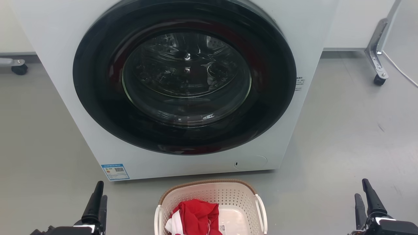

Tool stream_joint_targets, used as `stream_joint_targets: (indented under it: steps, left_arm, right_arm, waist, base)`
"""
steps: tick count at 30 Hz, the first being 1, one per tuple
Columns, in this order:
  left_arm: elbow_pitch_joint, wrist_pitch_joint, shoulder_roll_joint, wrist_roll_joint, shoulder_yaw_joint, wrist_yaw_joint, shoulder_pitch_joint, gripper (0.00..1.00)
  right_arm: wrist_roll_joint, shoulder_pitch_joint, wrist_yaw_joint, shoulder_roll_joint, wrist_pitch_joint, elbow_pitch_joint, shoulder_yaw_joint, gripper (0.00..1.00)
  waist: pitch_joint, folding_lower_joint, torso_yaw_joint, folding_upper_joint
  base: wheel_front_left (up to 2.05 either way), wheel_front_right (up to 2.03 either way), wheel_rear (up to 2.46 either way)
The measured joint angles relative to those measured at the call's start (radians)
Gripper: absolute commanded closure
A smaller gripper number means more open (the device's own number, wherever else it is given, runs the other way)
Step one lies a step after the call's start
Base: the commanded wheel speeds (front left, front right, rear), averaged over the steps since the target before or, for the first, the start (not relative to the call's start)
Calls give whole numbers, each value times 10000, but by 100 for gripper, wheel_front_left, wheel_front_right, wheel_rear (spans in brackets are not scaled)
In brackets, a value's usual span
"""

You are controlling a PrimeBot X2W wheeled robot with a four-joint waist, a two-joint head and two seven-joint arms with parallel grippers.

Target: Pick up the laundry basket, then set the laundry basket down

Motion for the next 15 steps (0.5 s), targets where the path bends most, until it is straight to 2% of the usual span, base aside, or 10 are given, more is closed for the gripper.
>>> stream_joint_targets:
  steps: [9, 15]
  left_arm:
    - [-73, -330, 36, 144, -245, 0, -43, 0]
    - [-201, -662, 290, 882, -556, 0, -128, 0]
  right_arm:
    - [-347, -30, 0, -6, -324, -100, 123, 0]
    - [-1076, -58, 0, -163, -593, -221, 368, 0]
  waist:
    - [13, 0, 19, 0]
    - [0, 0, 25, 0]
  base:
    - [0, 0, 0]
    - [0, 0, 0]
